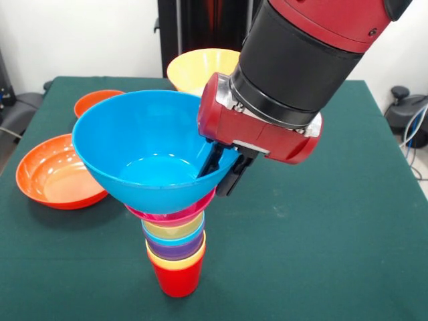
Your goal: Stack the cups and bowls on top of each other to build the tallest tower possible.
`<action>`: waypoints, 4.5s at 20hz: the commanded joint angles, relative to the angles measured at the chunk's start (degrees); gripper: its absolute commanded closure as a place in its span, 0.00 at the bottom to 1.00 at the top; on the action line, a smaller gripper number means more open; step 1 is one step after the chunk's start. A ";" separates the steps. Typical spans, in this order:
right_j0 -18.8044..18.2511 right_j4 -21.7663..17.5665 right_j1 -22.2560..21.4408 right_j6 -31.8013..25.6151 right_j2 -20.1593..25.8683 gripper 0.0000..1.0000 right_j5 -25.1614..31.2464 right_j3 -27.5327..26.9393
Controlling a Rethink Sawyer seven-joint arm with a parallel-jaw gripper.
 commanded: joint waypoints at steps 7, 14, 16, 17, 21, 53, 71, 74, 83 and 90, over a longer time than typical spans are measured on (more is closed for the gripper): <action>-0.43 -2.69 -1.01 -6.66 6.33 1.00 -2.13 6.73; -0.31 -2.51 -0.51 -5.84 6.14 1.00 -1.66 5.96; -0.38 -2.41 -0.44 -5.69 6.16 1.00 -1.56 5.84; -0.42 -2.24 0.04 -5.52 6.08 1.00 -1.13 4.95; -0.40 -2.03 0.41 -5.00 6.08 1.00 -0.93 4.49; -0.07 -1.53 0.40 -3.08 6.44 1.00 -1.13 5.37; 0.12 -1.08 0.64 -2.10 6.46 0.00 0.69 5.52; -0.01 -0.78 0.93 -1.20 6.59 0.00 0.11 5.00; 0.04 -1.03 0.52 -2.29 6.61 0.00 0.35 5.54; 0.08 -1.16 0.75 -2.13 6.35 0.00 0.48 5.21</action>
